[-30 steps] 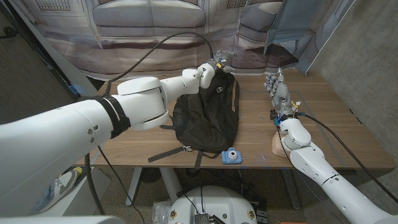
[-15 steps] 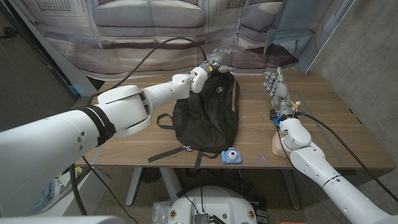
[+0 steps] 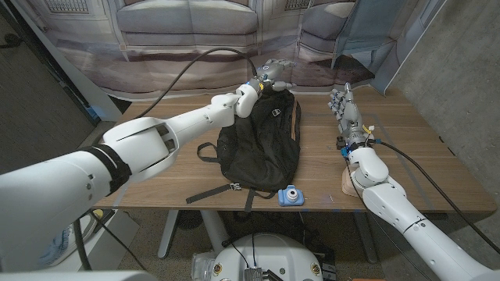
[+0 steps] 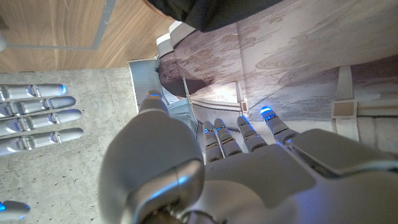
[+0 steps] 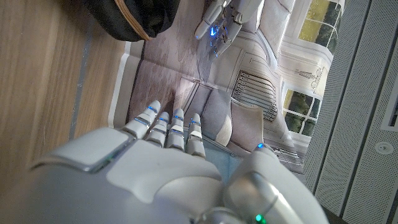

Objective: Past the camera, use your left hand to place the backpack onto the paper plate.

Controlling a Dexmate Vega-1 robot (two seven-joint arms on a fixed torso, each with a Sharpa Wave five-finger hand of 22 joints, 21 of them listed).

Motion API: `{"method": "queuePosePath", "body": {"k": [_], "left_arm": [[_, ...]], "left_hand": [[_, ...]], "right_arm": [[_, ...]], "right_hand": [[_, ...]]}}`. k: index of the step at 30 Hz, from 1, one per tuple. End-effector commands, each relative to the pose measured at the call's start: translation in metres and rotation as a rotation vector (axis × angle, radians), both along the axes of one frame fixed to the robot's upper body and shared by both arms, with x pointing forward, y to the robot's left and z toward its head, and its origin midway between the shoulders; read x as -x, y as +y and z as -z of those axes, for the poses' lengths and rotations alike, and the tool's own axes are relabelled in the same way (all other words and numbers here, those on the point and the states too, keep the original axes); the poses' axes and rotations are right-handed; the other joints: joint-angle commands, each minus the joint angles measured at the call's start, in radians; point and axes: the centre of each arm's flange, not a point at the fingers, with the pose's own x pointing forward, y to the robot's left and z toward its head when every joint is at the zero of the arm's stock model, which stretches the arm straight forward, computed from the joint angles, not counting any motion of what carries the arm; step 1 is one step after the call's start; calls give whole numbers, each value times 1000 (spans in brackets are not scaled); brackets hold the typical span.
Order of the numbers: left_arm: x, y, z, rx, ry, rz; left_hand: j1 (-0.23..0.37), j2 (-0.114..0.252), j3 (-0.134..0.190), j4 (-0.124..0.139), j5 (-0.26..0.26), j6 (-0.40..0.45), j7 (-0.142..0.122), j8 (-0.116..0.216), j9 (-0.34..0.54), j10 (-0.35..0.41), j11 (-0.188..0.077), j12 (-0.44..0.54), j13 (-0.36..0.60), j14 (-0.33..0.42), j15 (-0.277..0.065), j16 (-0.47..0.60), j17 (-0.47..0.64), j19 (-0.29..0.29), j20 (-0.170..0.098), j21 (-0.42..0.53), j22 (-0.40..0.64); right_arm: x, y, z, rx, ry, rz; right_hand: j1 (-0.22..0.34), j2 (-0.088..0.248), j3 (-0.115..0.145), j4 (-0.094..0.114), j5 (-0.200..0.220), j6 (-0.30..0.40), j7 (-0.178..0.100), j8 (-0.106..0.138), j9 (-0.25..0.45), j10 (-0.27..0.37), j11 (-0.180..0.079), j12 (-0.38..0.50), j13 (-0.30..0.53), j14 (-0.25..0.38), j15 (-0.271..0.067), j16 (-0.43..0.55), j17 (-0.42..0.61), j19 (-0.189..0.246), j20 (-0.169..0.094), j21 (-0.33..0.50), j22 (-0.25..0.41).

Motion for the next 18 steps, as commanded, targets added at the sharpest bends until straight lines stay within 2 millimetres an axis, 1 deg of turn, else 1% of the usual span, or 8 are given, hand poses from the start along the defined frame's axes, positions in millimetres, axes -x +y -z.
{"method": "queuePosePath", "body": {"k": [1, 10, 18], "left_arm": [[9, 7, -4, -1, -17, -1], [18, 10, -5, 8, -28, 4], [22, 16, -1, 17, -32, -1]], "left_hand": [[-7, -2, -7, 5, 9, 13, 0, 6, 0, 6, -4, 7, 1, 13, 2, 6, 1, -2, 6, -8, 5], [-8, -2, -9, 6, 13, 17, 0, 6, 0, 7, -4, 7, -2, 17, 2, 7, -1, -1, 6, -10, 5], [-9, -1, -11, 7, 17, 18, 0, 5, 0, 10, -3, 7, -5, 20, 1, 8, -2, 0, 7, -13, 5]], "right_arm": [[0, 2, -2, 5, -4, -2], [5, 3, -2, 8, -10, -3], [7, 7, -1, 13, -10, -3]], "right_hand": [[7, 3, -8, 3, -4, 4, -1, 0, 6, 5, 0, -2, 2, 5, 0, -5, 5, 8, 0, -2, 2], [7, 4, -9, 3, -4, 5, -1, 0, 6, 5, -1, -2, 2, 5, 0, -5, 5, 8, -1, -2, 2], [8, 4, -10, 3, -4, 4, -1, 0, 6, 4, -2, -2, 2, 5, 0, -5, 5, 9, 0, -2, 2]]}}
